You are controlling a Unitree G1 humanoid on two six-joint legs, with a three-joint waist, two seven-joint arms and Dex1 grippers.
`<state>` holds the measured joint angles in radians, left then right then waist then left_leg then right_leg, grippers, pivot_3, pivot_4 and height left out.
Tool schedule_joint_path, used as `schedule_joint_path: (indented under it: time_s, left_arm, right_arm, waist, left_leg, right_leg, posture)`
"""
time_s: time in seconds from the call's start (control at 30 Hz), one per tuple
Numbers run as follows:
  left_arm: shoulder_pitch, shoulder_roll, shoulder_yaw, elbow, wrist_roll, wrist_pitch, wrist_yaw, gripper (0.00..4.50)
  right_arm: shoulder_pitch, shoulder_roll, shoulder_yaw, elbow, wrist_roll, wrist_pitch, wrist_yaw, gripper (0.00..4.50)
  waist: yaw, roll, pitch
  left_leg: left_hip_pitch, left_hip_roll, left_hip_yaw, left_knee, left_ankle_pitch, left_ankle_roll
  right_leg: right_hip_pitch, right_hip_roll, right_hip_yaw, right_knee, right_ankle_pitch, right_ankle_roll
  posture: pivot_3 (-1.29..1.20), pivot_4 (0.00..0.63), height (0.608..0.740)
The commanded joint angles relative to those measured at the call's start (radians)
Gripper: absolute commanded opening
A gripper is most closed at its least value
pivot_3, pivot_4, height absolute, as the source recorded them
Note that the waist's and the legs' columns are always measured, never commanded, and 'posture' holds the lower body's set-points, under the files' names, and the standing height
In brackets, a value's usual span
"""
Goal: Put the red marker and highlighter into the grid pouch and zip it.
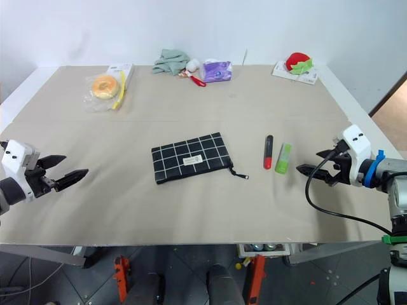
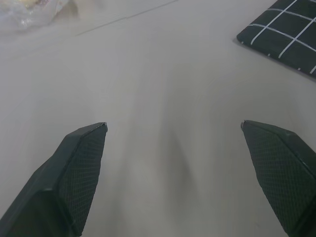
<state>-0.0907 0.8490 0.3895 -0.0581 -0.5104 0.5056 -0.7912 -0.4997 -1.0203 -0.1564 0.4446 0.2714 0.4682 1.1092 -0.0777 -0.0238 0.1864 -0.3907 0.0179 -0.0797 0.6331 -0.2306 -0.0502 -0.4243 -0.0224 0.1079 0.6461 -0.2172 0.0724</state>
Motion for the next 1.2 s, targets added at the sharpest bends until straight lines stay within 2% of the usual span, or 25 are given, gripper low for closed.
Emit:
schedule_joint_path:
  time_s: [0.03, 0.43, 0.6, 0.7, 0.77, 0.93, 1.07, 1.17, 1.2]
  left_arm:
    - [-0.016, 0.003, 0.015, -0.014, 0.001, 0.006, 0.010, 4.49]
    - [-0.038, -0.002, 0.006, -0.002, 0.011, 0.001, 0.006, 4.49]
    - [-0.072, -0.021, -0.017, -0.005, 0.014, -0.028, -0.006, 4.49]
    - [-0.095, -0.044, -0.048, -0.006, 0.024, -0.063, -0.019, 4.50]
    - [-0.107, -0.050, -0.061, -0.003, 0.037, -0.086, -0.019, 4.50]
    - [-0.184, -0.090, -0.123, 0.046, 0.112, -0.254, -0.032, 4.50]
    - [-0.251, -0.121, -0.209, 0.149, 0.230, -0.510, -0.070, 4.50]
    - [-0.315, -0.139, -0.280, 0.262, 0.333, -0.733, -0.088, 4.50]
    - [-0.338, -0.138, -0.318, 0.314, 0.395, -0.856, -0.087, 4.50]
  right_arm:
    - [-0.003, -0.023, -0.038, -0.026, 0.013, -0.011, 0.005, 4.50]
    - [-0.004, -0.012, -0.055, -0.018, 0.024, -0.028, -0.004, 4.50]
    - [-0.026, 0.044, -0.074, -0.138, 0.104, 0.005, 0.008, 4.50]
    - [-0.046, 0.103, -0.081, -0.263, 0.160, 0.063, -0.037, 3.60]
    - [-0.043, 0.130, -0.082, -0.324, 0.181, 0.098, -0.068, 2.60]
    - [-0.042, 0.347, 0.005, -0.527, 0.187, 0.201, -0.300, 0.09]
    - [-0.042, 0.513, 0.120, -0.558, 0.110, 0.219, -0.457, 0.09]
    - [-0.068, 0.625, 0.193, -0.484, 0.021, 0.207, -0.593, 0.09]
    - [-0.075, 0.657, 0.209, -0.442, -0.007, 0.208, -0.636, 0.09]
  waist:
    - [0.000, 0.000, 0.000]
    - [0.000, 0.000, 0.000]
    - [-0.001, 0.000, 0.000]
    - [-0.002, 0.000, 0.000]
    - [0.000, 0.000, 0.000]
    - [0.001, -0.002, -0.002]
    - [0.002, -0.002, -0.002]
    - [0.002, -0.002, -0.002]
    - [0.002, -0.002, -0.002]
  left_leg:
    - [0.000, 0.000, 0.000, 0.000, 0.000, 0.000]
    - [0.000, 0.000, 0.000, 0.001, 0.000, 0.000]
    - [0.000, 0.000, 0.000, 0.001, 0.000, 0.000]
    - [0.001, 0.001, 0.000, 0.001, 0.000, 0.000]
    - [0.001, 0.002, 0.000, 0.002, 0.000, 0.000]
    - [0.000, 0.003, -0.002, 0.002, 0.000, 0.000]
    - [0.000, 0.003, -0.002, 0.002, 0.001, -0.001]
    - [0.000, 0.003, -0.002, 0.002, 0.001, -0.001]
    - [0.000, 0.003, -0.002, 0.002, 0.001, -0.001]
  right_leg:
    - [0.000, 0.000, 0.000, 0.000, 0.000, 0.000]
    - [0.000, 0.000, 0.000, 0.000, 0.001, 0.000]
    - [0.000, 0.000, 0.000, 0.000, 0.001, 0.000]
    - [0.001, 0.001, 0.000, 0.001, 0.003, 0.000]
    - [0.001, 0.003, 0.000, 0.001, 0.003, 0.000]
    - [0.001, 0.004, 0.000, 0.001, 0.003, -0.001]
    - [0.001, 0.004, 0.000, 0.001, 0.004, -0.002]
    - [0.000, 0.004, 0.000, 0.001, 0.008, -0.008]
    - [0.000, 0.004, 0.000, 0.001, 0.008, -0.008]
  posture:
    - [0.00, 0.150, 0.739]
    - [0.00, 0.150, 0.739]
    - [0.00, 0.150, 0.739]
    - [0.00, 0.150, 0.739]
    - [0.00, 0.150, 0.739]
    - [0.00, 0.150, 0.739]
    - [0.00, 0.150, 0.739]
    - [0.00, 0.150, 0.739]
    - [0.00, 0.150, 0.739]
